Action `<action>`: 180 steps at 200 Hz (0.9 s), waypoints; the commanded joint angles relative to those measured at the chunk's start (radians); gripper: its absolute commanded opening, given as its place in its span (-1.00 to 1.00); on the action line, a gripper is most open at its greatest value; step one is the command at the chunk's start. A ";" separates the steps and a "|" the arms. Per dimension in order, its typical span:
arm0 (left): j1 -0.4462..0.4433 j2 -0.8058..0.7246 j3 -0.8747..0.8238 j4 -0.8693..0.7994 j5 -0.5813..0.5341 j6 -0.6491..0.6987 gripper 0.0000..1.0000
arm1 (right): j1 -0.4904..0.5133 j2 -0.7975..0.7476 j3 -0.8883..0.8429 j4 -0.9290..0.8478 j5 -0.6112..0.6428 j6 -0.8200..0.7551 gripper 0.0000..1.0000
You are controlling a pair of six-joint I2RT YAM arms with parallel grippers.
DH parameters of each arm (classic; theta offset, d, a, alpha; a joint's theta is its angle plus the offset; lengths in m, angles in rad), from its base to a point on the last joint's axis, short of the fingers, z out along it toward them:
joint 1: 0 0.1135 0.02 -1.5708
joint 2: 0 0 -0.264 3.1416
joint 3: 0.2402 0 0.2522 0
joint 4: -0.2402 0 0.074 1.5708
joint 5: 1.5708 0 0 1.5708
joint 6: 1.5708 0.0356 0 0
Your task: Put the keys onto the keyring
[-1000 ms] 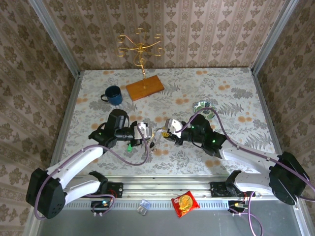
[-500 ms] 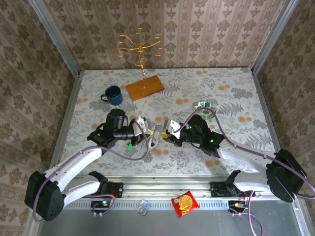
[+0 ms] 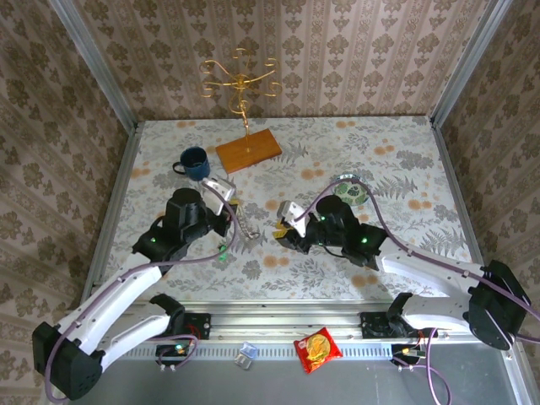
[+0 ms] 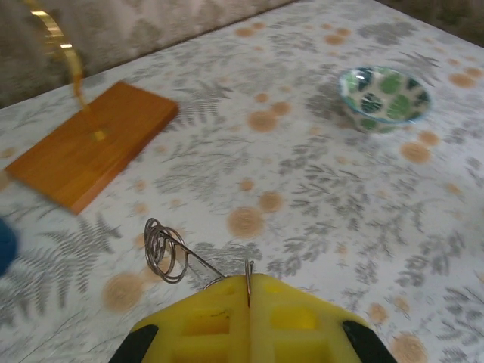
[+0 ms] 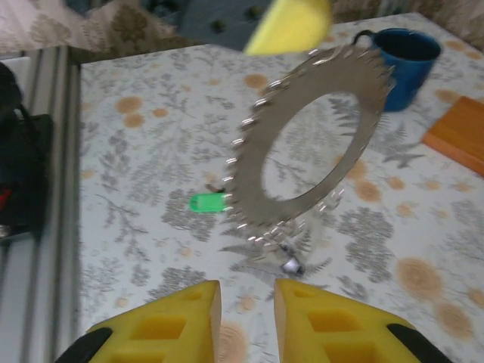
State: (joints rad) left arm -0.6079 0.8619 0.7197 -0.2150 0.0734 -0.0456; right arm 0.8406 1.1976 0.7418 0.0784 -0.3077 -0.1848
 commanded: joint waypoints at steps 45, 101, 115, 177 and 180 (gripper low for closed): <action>0.130 -0.059 0.144 -0.256 -0.356 -0.282 -1.00 | 0.108 0.333 0.238 -0.060 0.018 0.251 -0.39; 0.290 -0.135 0.119 -0.387 -0.437 -0.400 -1.00 | 0.144 0.616 0.504 -0.215 0.083 0.333 -0.30; 0.321 -0.154 0.106 -0.409 -0.448 -0.427 -1.00 | 0.146 0.688 0.572 -0.249 0.095 0.344 -0.27; 0.355 -0.222 0.087 -0.445 -0.465 -0.451 -1.00 | 0.157 0.916 0.817 -0.432 0.210 0.447 -0.25; 0.355 -0.223 0.088 -0.446 -0.464 -0.451 -1.00 | 0.155 0.925 0.832 -0.450 0.211 0.459 -0.25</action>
State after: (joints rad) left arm -0.2626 0.6544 0.8055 -0.6518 -0.3683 -0.4721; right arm 0.9939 2.0693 1.4799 -0.2260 -0.1589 0.1818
